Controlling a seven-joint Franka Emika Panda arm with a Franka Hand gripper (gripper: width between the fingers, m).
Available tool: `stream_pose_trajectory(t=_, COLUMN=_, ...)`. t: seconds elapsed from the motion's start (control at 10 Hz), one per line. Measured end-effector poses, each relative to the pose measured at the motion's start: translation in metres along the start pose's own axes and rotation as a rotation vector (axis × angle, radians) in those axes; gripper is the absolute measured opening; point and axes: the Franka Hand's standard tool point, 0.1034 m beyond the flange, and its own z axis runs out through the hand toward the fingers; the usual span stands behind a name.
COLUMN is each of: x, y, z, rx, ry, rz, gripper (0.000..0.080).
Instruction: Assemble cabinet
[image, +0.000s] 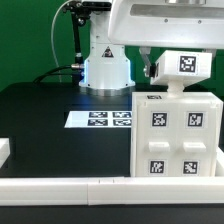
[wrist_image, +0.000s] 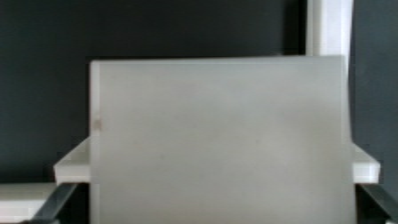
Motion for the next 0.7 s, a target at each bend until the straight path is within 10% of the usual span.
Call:
stream_pose_trajectory(t=0.2, x=-0.0042, y=-0.0016, z=0.0044, rx=-0.054, ry=0.011, rz=-0.063, gripper=0.056)
stream_pose_trajectory(t=0.7, x=-0.0024, y=0.0053, z=0.0043, rx=-0.021, ry=-0.01, rz=-0.015, gripper=0.056)
